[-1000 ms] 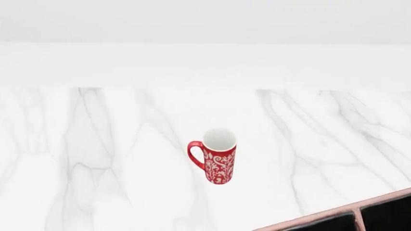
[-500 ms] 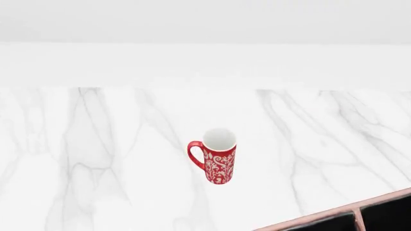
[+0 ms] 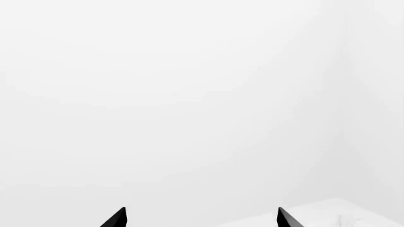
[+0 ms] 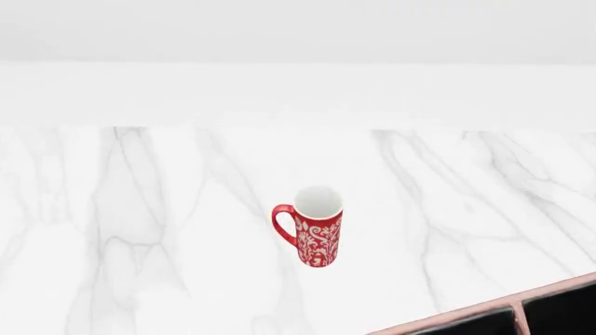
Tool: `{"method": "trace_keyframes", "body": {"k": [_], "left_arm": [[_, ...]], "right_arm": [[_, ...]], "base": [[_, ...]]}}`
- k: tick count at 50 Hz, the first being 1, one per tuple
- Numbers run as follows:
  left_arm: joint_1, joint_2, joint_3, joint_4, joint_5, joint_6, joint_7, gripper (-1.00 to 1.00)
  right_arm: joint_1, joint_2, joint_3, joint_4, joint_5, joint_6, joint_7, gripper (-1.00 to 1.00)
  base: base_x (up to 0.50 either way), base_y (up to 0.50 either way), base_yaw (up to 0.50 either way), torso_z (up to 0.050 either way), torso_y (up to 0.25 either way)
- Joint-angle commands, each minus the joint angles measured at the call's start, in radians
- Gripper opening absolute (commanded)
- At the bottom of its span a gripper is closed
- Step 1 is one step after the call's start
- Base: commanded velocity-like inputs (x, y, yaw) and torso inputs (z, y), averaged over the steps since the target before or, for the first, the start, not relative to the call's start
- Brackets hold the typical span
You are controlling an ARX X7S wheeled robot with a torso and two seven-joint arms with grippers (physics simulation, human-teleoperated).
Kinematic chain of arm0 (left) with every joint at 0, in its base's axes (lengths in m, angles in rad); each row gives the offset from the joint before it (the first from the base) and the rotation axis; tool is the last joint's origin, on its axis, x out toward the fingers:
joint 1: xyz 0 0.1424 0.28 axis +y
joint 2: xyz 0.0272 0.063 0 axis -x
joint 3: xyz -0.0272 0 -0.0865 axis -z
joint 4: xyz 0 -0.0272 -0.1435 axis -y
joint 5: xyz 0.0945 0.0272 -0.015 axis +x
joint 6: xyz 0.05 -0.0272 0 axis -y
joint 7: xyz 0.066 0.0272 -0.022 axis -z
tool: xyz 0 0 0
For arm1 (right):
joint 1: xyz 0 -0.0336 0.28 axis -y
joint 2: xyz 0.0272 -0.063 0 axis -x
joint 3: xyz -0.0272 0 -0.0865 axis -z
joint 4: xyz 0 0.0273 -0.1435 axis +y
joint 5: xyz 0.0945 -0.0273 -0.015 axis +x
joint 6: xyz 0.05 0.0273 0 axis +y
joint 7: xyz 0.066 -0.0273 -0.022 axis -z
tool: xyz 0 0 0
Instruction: Pick up the book and place it in the right compartment of the caddy.
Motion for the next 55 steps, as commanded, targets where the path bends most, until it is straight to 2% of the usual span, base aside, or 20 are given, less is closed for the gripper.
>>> {"method": "trace_keyframes", "body": {"k": [1,9,17,50,51,55], "left_arm": [[0.0,0.0,0.002,0.001,0.0,-0.001,-0.002,1.0],[0.002,0.001,0.004,0.0,0.001,0.001,-0.003,1.0],[0.003,0.002,0.008,-0.002,0.002,0.004,-0.004,1.0],[0.009,0.006,0.012,-0.009,0.003,0.014,-0.007,1.0],[0.009,0.006,0.013,-0.009,0.003,0.015,-0.007,1.0],[0.009,0.006,0.012,-0.008,0.003,0.015,-0.007,1.0]], "right_arm": [[0.023,0.0,-0.002,0.006,-0.042,-0.001,-0.018,-1.0],[0.008,-0.011,0.014,0.022,-0.049,-0.01,-0.028,-1.0],[0.021,-0.022,0.058,0.043,0.051,-0.003,0.003,-1.0],[0.02,-0.048,0.039,0.079,0.061,-0.02,0.004,-1.0],[0.02,-0.047,0.038,0.08,0.061,-0.019,0.001,1.0],[0.019,-0.049,0.035,0.08,0.064,-0.018,-0.003,1.0]], "base": [[0.0,0.0,0.0,0.0,0.0],[0.0,0.0,0.0,0.0,0.001],[0.0,0.0,0.0,0.001,0.001],[0.0,0.0,0.0,0.0,0.001],[0.0,0.0,0.0,0.0,0.0],[0.0,0.0,0.0,0.0,0.0]]}}
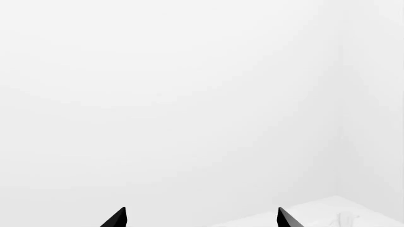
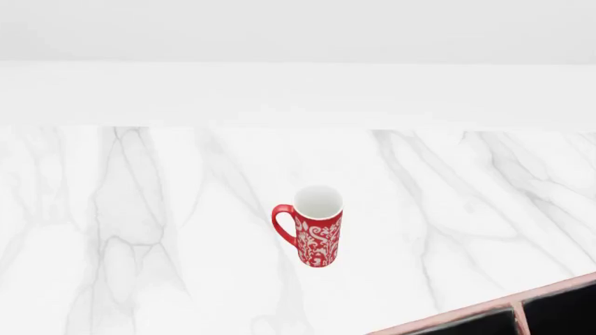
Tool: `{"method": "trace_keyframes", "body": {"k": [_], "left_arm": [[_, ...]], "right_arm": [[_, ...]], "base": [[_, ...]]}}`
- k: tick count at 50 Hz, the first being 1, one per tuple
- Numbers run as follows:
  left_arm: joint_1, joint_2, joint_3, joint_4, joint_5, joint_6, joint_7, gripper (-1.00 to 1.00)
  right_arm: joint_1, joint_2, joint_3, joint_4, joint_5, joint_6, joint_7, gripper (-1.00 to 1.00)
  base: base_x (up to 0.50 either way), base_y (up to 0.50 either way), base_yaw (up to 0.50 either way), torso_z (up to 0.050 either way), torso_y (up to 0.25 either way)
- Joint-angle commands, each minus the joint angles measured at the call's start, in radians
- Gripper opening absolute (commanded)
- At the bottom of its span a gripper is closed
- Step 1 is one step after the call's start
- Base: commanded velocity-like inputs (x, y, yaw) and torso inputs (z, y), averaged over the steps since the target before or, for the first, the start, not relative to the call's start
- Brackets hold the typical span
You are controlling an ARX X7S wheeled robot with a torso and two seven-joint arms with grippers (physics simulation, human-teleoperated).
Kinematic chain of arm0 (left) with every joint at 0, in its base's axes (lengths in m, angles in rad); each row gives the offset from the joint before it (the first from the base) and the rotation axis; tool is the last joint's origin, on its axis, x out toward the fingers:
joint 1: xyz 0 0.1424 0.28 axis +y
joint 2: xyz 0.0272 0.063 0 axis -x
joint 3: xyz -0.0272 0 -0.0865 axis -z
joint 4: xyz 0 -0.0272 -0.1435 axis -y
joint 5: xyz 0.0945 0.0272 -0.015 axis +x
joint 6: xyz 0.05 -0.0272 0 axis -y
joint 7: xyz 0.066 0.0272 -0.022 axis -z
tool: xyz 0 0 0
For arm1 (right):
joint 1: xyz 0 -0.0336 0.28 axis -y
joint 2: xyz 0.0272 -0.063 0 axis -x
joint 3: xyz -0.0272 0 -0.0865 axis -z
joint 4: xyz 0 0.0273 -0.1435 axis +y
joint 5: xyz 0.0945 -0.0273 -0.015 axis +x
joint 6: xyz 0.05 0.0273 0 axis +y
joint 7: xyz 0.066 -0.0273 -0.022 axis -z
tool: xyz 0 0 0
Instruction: Pick up the book and place it in the right compartment of the caddy.
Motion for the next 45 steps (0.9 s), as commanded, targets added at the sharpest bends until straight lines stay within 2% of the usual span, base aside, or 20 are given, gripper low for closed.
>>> {"method": "trace_keyframes", "body": {"k": [1,30,35,40,45], "left_arm": [[0.001,0.001,0.002,-0.002,0.0,0.003,-0.001,1.0],[-0.014,0.0,0.015,0.009,-0.029,-0.019,0.014,1.0],[-0.052,-0.022,0.116,0.016,-0.023,-0.059,-0.015,1.0],[-0.127,-0.062,0.301,0.007,-0.019,-0.115,-0.058,1.0],[-0.193,-0.068,0.404,-0.002,-0.034,-0.142,-0.073,1.0]], "right_arm": [[0.016,-0.002,-0.001,0.005,-0.019,-0.004,-0.014,1.0],[0.048,-0.007,-0.052,-0.017,-0.051,-0.021,-0.052,1.0],[0.167,-0.024,-0.167,-0.047,-0.07,-0.023,-0.064,1.0],[0.323,-0.078,-0.314,-0.072,-0.114,-0.005,-0.075,1.0],[0.413,-0.13,-0.389,-0.07,-0.137,0.005,-0.08,1.0]], "base": [[0.0,0.0,0.0,0.0,0.0],[0.0,0.0,0.0,0.0,0.0],[0.0,0.0,0.0,0.0,0.0],[0.0,0.0,0.0,0.0,0.0],[0.0,0.0,0.0,0.0,0.0]]}}
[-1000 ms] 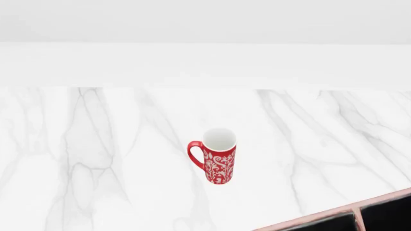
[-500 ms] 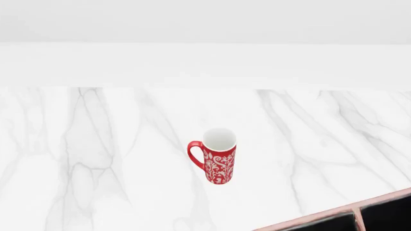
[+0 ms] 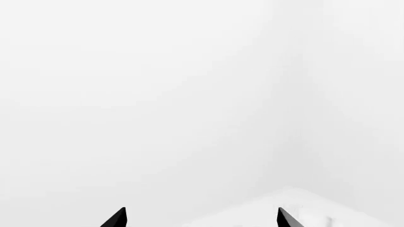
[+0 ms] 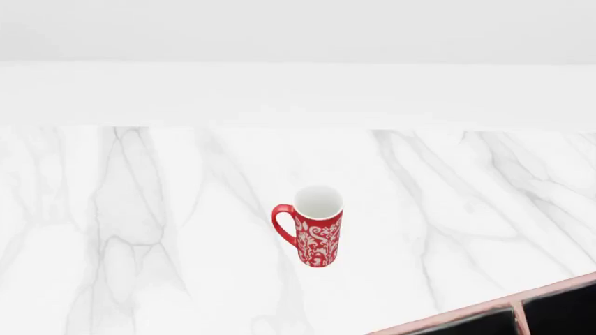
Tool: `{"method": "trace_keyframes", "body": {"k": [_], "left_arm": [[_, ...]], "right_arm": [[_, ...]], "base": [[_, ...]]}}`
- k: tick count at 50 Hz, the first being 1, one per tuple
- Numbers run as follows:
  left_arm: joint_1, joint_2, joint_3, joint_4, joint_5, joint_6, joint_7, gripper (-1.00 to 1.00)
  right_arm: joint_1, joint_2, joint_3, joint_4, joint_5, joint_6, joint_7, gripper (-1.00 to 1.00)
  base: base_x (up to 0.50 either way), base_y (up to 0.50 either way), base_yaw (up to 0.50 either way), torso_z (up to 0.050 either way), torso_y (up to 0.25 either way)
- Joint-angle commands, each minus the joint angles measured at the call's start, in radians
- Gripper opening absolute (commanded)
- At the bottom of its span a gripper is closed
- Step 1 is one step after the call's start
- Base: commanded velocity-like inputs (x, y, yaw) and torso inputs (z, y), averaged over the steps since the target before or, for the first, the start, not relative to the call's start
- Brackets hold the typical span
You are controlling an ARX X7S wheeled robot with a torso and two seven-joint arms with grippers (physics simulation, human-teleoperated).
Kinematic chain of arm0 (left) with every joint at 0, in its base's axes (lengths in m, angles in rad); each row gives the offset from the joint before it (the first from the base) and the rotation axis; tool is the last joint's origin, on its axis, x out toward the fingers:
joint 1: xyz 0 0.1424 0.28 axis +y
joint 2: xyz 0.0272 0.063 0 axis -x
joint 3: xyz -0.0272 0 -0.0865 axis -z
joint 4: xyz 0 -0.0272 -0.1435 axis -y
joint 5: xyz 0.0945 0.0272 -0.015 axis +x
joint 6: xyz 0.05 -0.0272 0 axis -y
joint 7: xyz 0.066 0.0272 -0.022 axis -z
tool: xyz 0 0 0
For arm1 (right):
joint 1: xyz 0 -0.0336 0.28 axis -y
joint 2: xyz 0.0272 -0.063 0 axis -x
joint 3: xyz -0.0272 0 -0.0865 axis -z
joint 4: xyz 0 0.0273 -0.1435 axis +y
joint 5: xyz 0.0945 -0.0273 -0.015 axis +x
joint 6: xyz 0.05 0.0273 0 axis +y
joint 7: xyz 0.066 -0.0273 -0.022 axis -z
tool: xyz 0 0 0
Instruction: Pick up the book and place it in the right compartment of the caddy.
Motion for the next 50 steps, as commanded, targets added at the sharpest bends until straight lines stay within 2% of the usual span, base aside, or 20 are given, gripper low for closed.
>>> {"method": "trace_keyframes", "body": {"k": [1,7,19,31,50], "left_arm": [[-0.115,-0.036,0.248,-0.017,-0.012,-0.069,-0.046,1.0],[-0.203,-0.017,0.375,-0.049,-0.052,-0.1,-0.041,1.0],[-0.35,0.03,0.682,-0.144,-0.064,-0.071,-0.055,1.0],[-0.463,0.101,0.875,-0.241,-0.079,-0.04,-0.041,1.0],[-0.524,0.15,0.961,-0.25,-0.103,-0.067,-0.036,1.0]], "right_arm": [[0.211,-0.087,-0.191,-0.024,-0.058,0.017,-0.023,1.0],[0.276,-0.153,-0.276,-0.033,-0.111,0.022,-0.061,1.0],[0.346,-0.297,-0.396,-0.006,-0.212,-0.021,-0.177,1.0],[0.387,-0.39,-0.471,0.028,-0.276,-0.055,-0.241,1.0],[0.411,-0.447,-0.524,0.049,-0.311,-0.074,-0.285,1.0]], "base": [[0.0,0.0,0.0,0.0,0.0],[0.0,0.0,0.0,0.0,0.0],[0.0,0.0,0.0,0.0,0.0],[0.0,0.0,0.0,0.0,0.0],[0.0,0.0,0.0,0.0,0.0]]}}
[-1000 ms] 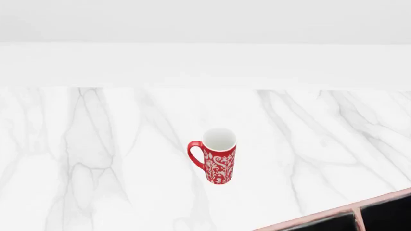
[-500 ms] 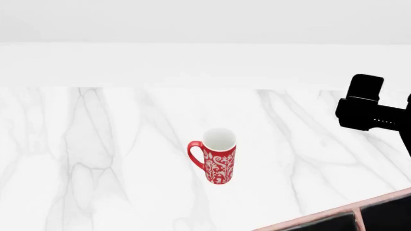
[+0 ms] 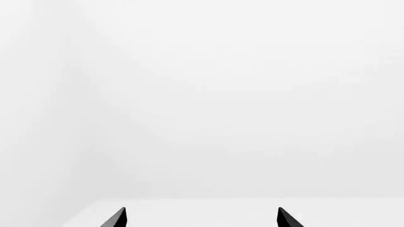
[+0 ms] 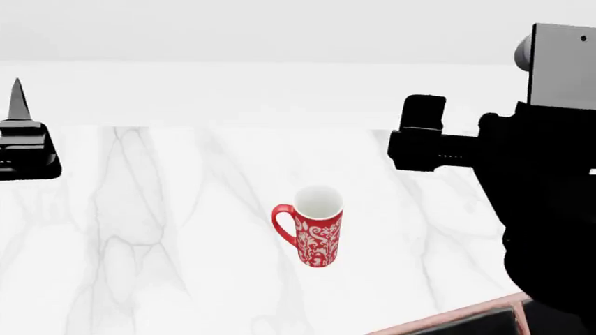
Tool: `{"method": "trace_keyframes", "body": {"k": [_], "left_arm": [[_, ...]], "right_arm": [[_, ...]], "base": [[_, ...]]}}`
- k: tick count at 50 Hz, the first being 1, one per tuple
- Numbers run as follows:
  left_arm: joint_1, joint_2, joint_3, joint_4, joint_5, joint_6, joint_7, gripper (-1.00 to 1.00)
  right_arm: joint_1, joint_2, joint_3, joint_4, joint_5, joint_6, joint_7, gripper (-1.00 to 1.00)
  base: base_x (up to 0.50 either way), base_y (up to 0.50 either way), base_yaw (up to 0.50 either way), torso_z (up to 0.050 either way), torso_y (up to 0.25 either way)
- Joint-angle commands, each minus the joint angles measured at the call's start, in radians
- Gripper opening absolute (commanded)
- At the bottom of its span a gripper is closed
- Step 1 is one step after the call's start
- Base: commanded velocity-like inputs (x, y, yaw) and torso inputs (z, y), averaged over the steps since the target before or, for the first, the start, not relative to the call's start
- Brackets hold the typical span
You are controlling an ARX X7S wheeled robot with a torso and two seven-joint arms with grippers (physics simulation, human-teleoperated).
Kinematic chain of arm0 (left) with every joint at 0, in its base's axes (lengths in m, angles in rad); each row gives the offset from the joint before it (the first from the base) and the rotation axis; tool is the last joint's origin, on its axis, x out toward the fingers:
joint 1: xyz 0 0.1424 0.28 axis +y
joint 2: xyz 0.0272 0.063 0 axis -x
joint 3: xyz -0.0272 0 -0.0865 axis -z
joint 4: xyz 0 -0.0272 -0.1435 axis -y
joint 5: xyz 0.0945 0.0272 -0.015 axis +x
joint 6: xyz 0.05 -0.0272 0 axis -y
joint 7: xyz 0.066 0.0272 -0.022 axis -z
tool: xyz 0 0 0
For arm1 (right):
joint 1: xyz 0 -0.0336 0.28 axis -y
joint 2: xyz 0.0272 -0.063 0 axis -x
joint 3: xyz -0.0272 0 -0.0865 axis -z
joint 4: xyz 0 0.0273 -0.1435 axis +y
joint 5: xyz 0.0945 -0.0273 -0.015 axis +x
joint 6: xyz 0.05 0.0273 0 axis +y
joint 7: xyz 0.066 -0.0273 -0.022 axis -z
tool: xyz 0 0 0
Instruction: Pick up the book and place it in the right compartment of the caddy.
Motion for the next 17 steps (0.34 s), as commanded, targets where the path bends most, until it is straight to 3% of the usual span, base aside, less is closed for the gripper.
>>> {"method": "trace_keyframes", "body": {"k": [1,17], "left_arm": [[-0.042,0.03,0.07,0.001,-0.014,-0.024,0.001,1.0],[-0.076,0.049,0.105,-0.002,-0.045,-0.049,0.018,1.0]], "right_arm": [[0.023,-0.041,-0.036,0.009,-0.021,-0.009,-0.028,1.0],[0.026,-0.061,-0.064,0.013,-0.032,-0.014,-0.051,1.0]], "base": [[0.0,0.0,0.0,0.0,0.0],[0.0,0.0,0.0,0.0,0.0]]}}
